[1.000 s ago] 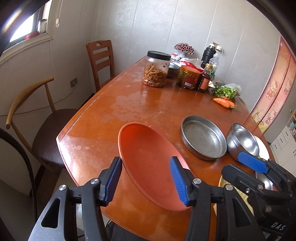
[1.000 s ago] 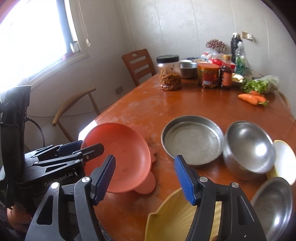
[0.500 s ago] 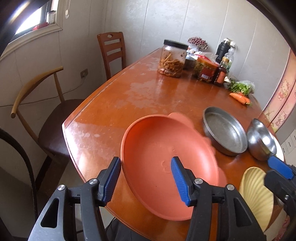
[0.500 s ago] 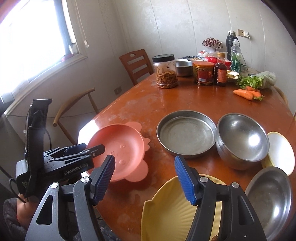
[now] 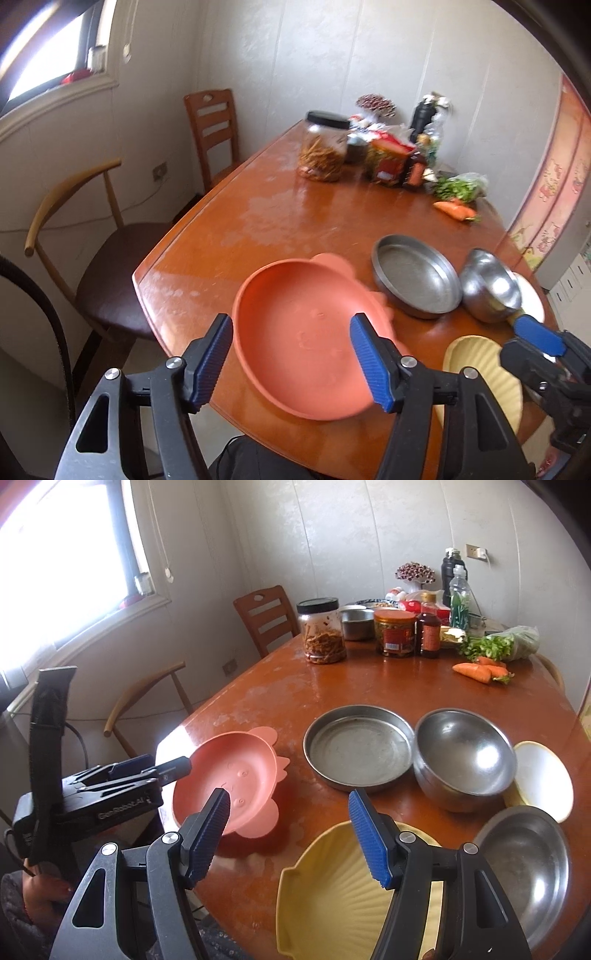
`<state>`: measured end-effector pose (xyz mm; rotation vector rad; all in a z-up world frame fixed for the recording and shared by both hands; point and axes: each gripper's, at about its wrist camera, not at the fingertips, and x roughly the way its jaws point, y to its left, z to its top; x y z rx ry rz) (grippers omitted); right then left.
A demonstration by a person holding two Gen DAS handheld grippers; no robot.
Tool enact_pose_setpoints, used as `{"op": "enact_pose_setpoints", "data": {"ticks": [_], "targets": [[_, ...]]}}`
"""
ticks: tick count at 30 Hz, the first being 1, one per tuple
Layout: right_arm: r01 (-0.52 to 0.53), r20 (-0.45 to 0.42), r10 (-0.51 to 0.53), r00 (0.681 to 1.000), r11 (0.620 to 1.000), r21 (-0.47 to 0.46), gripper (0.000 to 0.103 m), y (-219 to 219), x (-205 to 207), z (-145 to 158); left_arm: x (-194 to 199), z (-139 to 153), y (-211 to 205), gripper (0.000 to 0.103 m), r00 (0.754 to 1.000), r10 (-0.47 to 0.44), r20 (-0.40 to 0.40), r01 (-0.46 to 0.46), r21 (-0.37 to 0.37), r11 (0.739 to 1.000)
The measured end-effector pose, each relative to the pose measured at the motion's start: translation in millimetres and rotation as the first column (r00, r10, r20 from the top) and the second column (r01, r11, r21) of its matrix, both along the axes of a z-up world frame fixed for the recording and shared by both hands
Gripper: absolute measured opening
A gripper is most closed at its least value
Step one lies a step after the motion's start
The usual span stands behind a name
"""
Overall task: Organize plates and bowls
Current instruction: 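Carry the orange plate toward the table edge and set it down, then move the left tool to the yellow shell plate and grasp its rim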
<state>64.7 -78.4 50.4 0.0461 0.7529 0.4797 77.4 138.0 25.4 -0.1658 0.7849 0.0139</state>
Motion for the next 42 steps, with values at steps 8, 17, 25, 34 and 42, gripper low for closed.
{"op": "enact_pose_setpoints", "data": {"ticks": [8,17,25,34,42], "targets": [[0.037,0.034,-0.037,0.999,0.999,0.014,0.070,-28,-31,9,-15,12,-41,0.068,0.994,-0.102,0.030,0.102,-0.001,0.995],[0.096,0.007,-0.096,0.995,0.995,0.012,0.071,-65,-62,-4,-21,-3,-91,0.068,0.978,-0.207,-0.007,0.207,0.003,0.978],[0.117,-0.041,-0.117,0.992,0.993,-0.002,0.071,-88,-87,-30,-20,-22,-121,0.068,0.960,-0.274,-0.056,0.274,-0.001,0.962],[0.160,-0.109,-0.158,0.981,0.987,0.007,0.071,-104,-88,-58,-23,-42,-143,0.068,0.939,-0.328,-0.103,0.329,0.000,0.944],[0.159,-0.116,-0.157,0.981,0.987,0.006,0.071,-99,-78,-69,-14,-52,-141,0.068,0.940,-0.321,-0.119,0.319,-0.034,0.947]]}}
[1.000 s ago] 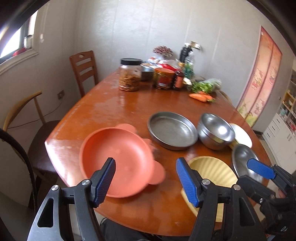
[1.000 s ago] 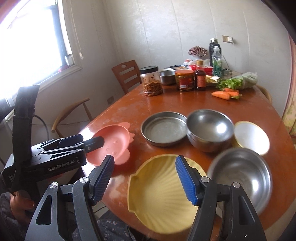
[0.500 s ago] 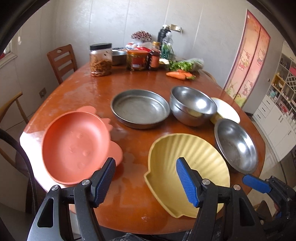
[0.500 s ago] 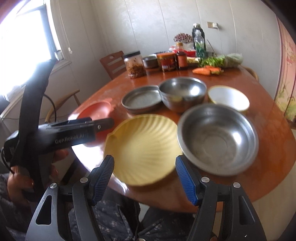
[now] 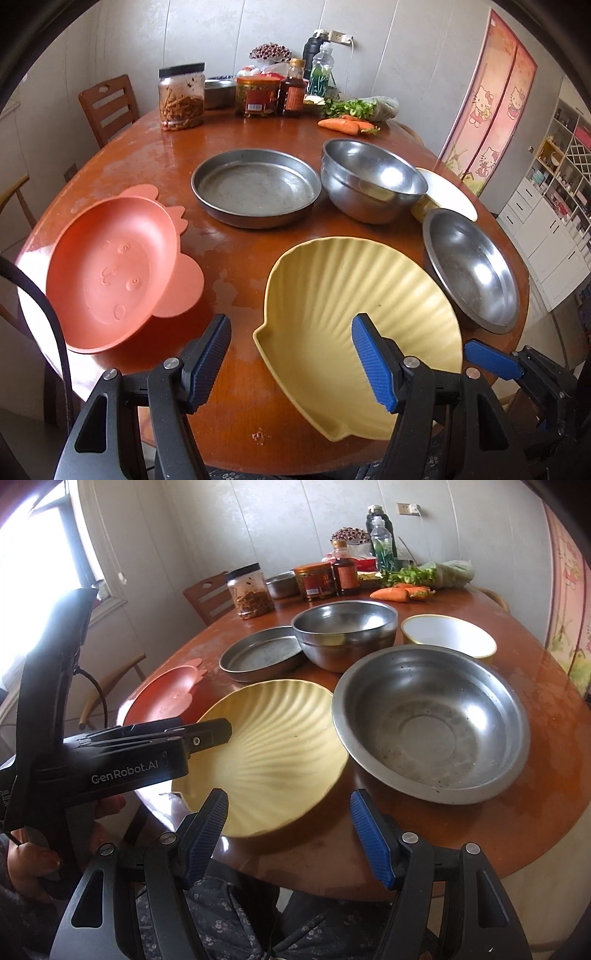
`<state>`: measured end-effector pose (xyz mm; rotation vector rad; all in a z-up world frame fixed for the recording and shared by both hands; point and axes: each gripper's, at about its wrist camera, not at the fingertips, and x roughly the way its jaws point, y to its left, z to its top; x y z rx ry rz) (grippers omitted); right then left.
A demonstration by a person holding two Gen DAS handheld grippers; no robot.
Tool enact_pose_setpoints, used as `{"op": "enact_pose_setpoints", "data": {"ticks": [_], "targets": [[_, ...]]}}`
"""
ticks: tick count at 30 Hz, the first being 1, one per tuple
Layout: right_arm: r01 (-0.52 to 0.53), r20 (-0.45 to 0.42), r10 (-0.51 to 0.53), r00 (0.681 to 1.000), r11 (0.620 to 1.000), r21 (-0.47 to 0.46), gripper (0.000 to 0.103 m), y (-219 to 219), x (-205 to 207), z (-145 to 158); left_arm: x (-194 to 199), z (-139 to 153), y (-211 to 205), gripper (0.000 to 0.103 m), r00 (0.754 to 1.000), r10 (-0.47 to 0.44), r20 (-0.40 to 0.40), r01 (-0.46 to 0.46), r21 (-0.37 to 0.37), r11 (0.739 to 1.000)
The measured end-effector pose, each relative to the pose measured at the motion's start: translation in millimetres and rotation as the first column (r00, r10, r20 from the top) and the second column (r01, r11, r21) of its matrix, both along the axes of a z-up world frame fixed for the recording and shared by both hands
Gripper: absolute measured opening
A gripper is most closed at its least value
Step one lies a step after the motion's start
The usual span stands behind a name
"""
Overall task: Organize plates and bowls
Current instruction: 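Move the left tool to the yellow shell plate and grasp its rim, then lift the yellow shell plate and lower it onto the orange plate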
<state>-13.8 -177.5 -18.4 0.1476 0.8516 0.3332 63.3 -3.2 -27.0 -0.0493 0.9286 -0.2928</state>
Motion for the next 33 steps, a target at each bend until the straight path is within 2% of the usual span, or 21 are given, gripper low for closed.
{"op": "enact_pose_setpoints", "data": {"ticks": [3,5,14,24,33], "targets": [[-0.003,0.005,0.003,1.000,1.000,-0.007,0.069,3,4,-4,3,-6,-2,0.064,1.000,-0.014,-0.018,0.014,-0.009,1.000],[-0.006,0.009,0.007,1.000,1.000,-0.013,0.064,6,8,-6,4,-10,-5,0.057,0.999,-0.039,-0.032,0.039,-0.019,0.999],[-0.011,0.026,0.013,1.000,0.997,-0.071,0.062,15,11,-7,-2,-11,-8,0.056,0.998,-0.067,-0.022,0.067,-0.007,0.998],[-0.039,0.052,0.043,0.998,0.997,-0.073,0.062,31,12,5,-17,13,11,0.056,0.998,-0.035,0.043,0.035,0.003,0.999],[-0.104,0.102,0.112,0.988,0.991,-0.084,0.062,63,22,28,-18,34,48,0.056,0.995,0.044,0.093,-0.043,-0.010,0.999]]}}
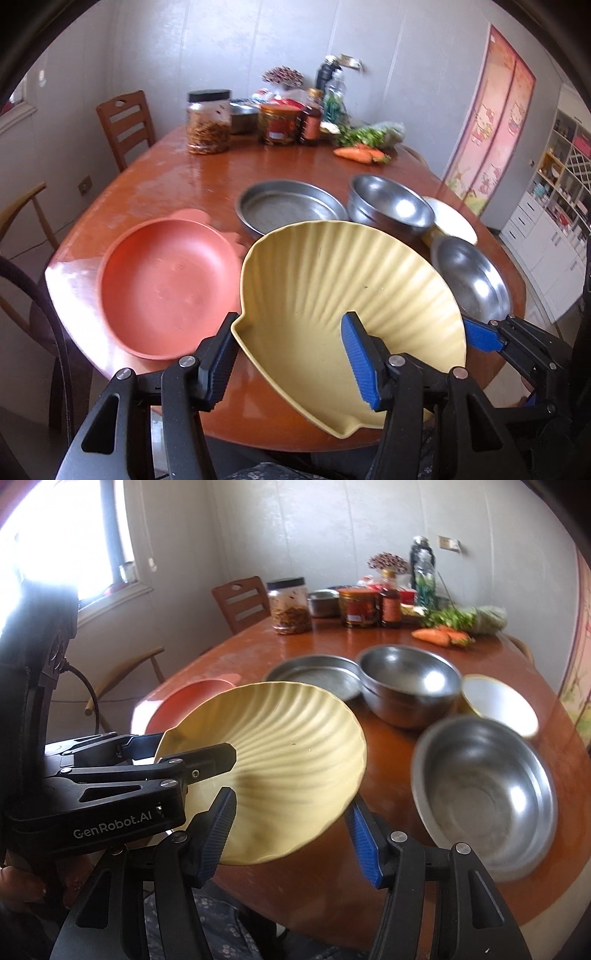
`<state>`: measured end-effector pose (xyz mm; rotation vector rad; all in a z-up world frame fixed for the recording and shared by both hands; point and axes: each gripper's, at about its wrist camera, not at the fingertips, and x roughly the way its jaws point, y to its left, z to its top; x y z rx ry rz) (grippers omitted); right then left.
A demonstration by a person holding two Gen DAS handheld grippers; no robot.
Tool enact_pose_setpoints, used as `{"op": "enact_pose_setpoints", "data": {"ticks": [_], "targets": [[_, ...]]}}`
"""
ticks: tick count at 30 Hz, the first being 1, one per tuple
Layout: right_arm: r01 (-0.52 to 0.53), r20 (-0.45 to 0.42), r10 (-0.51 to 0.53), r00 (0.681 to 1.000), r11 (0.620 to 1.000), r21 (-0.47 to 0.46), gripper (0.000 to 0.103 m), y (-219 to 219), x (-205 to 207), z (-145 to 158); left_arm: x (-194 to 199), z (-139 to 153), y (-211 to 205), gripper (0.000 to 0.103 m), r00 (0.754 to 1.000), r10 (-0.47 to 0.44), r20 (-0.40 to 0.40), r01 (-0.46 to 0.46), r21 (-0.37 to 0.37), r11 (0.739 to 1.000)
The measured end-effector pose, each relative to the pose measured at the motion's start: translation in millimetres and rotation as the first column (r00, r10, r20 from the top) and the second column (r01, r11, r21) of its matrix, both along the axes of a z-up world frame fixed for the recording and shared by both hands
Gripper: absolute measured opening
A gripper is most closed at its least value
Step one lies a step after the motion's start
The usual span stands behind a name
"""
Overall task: Organize plates and bowls
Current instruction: 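Lift the yellow shell plate and lower it onto the orange plate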
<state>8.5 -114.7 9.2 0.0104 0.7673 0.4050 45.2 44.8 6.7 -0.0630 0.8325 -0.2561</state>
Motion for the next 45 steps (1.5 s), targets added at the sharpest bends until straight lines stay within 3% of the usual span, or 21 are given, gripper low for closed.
{"op": "enact_pose_setpoints", "data": {"ticks": [9,20,45], "targets": [[-0.102,0.032,0.102,0.994,0.995,-0.017,0.062,51,22,16,13,11,55,0.056,0.993,0.113,0.022,-0.112,-0.018,0.994],[-0.173,0.005,0.173,0.985,0.984,-0.047,0.062,104,57,9,40,-3,100,0.056,0.981,0.190,-0.023,-0.191,-0.020,0.981],[-0.185,-0.090,0.177,0.980,0.979,-0.091,0.062,129,99,-25,81,-29,113,0.056,0.975,0.202,-0.092,-0.202,0.008,0.979]]}}
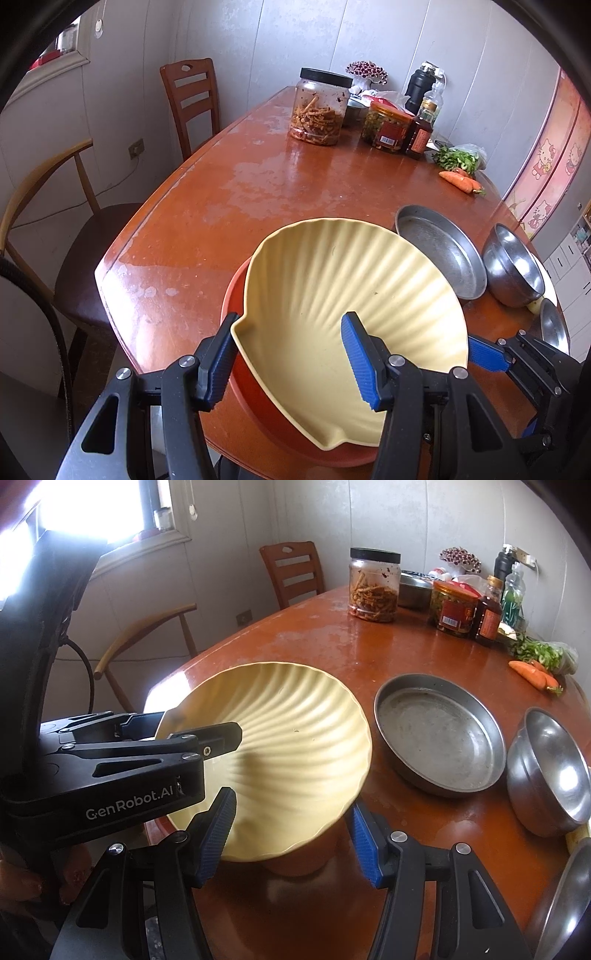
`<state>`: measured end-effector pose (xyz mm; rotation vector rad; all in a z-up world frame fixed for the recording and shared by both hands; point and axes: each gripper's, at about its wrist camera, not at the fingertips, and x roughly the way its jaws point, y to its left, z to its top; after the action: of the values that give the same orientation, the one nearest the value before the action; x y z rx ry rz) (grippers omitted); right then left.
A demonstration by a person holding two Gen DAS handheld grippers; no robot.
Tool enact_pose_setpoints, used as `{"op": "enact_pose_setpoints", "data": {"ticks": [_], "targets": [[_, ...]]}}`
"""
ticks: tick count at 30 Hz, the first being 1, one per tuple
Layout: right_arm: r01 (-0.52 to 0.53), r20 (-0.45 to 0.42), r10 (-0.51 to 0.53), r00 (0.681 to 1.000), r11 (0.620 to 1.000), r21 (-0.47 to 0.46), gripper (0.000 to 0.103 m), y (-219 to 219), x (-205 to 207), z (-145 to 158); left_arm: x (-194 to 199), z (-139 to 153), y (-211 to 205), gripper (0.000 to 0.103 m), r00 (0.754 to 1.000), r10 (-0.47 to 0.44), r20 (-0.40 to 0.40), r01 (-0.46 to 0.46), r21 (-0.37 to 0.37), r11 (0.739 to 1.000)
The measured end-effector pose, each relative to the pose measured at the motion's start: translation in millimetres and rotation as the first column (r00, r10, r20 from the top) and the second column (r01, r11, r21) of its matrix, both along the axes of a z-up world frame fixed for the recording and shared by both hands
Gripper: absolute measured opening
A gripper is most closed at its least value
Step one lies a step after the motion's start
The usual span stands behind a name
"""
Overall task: Organize plates and bowls
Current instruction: 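Lift the yellow shell plate and lower it onto the orange plate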
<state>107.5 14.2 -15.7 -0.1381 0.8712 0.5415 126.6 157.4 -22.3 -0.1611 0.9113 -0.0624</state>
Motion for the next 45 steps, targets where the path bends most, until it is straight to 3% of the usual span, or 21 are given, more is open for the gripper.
{"op": "enact_pose_setpoints", "data": {"ticks": [15,45], "targets": [[-0.055,0.001,0.055,0.998,0.998,-0.002,0.063,22,0,-2,6,-1,22,0.056,0.999,0.039,-0.006,-0.039,0.015,0.999],[-0.060,0.007,0.060,0.998,0.998,0.032,0.064,14,-2,7,-7,19,20,0.056,0.998,0.047,0.032,-0.048,0.024,0.999]]}}
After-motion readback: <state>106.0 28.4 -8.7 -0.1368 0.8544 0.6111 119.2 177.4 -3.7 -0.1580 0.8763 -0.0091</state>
